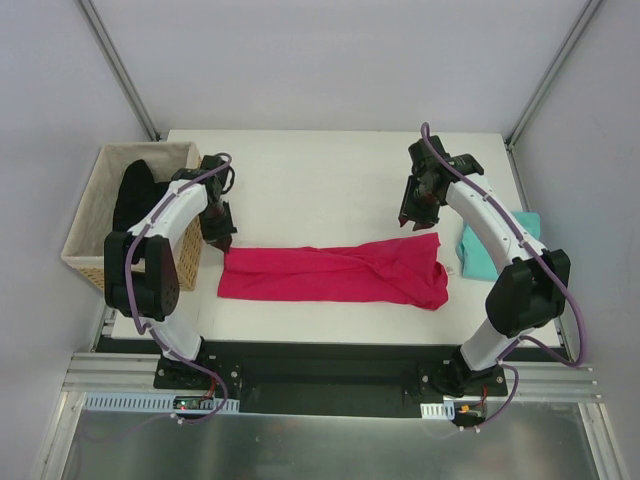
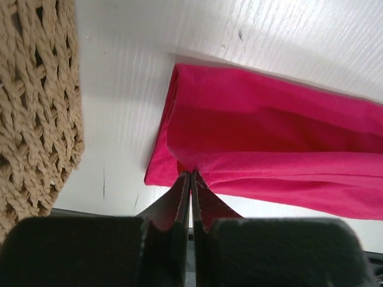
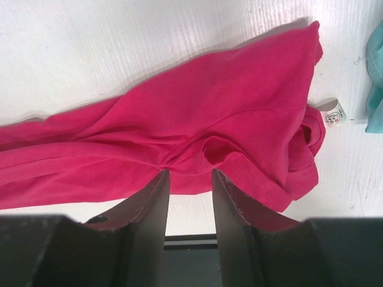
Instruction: Fold and stack the t-shirts
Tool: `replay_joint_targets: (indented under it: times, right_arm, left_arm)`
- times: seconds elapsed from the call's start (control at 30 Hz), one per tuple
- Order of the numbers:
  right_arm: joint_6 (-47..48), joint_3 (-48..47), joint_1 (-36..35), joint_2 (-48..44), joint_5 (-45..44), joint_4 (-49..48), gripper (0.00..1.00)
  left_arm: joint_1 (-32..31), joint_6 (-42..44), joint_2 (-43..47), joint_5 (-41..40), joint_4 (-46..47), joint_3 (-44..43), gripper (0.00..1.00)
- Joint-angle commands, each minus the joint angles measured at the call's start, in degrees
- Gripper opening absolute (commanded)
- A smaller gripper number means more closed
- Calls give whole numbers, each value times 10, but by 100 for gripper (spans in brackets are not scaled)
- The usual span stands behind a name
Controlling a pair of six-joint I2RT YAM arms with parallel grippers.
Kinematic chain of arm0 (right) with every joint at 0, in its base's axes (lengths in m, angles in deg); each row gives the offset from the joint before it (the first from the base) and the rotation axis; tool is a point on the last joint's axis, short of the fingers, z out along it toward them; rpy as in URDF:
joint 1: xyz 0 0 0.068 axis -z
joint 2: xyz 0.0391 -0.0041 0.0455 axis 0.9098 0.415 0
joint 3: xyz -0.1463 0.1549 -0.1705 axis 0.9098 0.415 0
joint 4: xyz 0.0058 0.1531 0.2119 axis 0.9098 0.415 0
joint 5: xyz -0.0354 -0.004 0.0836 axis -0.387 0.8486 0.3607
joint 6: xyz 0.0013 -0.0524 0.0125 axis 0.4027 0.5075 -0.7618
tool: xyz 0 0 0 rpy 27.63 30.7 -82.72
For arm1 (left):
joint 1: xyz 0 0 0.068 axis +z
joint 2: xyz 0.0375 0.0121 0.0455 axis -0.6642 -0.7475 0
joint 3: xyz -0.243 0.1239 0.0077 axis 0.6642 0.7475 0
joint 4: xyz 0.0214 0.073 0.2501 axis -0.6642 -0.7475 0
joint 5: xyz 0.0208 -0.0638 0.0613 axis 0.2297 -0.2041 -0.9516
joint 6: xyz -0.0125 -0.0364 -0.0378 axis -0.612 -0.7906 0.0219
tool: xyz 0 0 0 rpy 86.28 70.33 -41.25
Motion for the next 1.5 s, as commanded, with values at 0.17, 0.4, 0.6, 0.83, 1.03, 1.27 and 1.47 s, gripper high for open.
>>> replay_joint_targets:
  times: [0.17, 0.4, 0.6, 0.83, 1.03, 1.27, 1.47]
  right_arm:
    - [-8, 0, 3, -5, 20, -14, 37]
    - [-8, 0, 3, -11, 20, -14, 37]
    - [-10, -3, 3, -11, 22, -13, 37]
    - [-12, -6, 3, -12, 26, -12, 37]
    - [-13, -12, 3, -12, 32, -9, 37]
    - [-11, -19, 3, -12, 29, -5, 37]
    - [-10, -19, 3, -10, 28, -1, 37]
  left_arm:
    - [0, -12, 59, -18, -55, 30, 0]
    - [-4, -9, 73, -17, -66, 50, 0]
    - [-9, -3, 78, -14, -71, 64, 0]
    - [-17, 2, 78, -13, -86, 77, 0]
    - [-22, -1, 75, -16, -98, 90, 0]
    - [-26, -5, 70, -19, -98, 101, 6]
    - [-27, -10, 68, -27, -96, 119, 8]
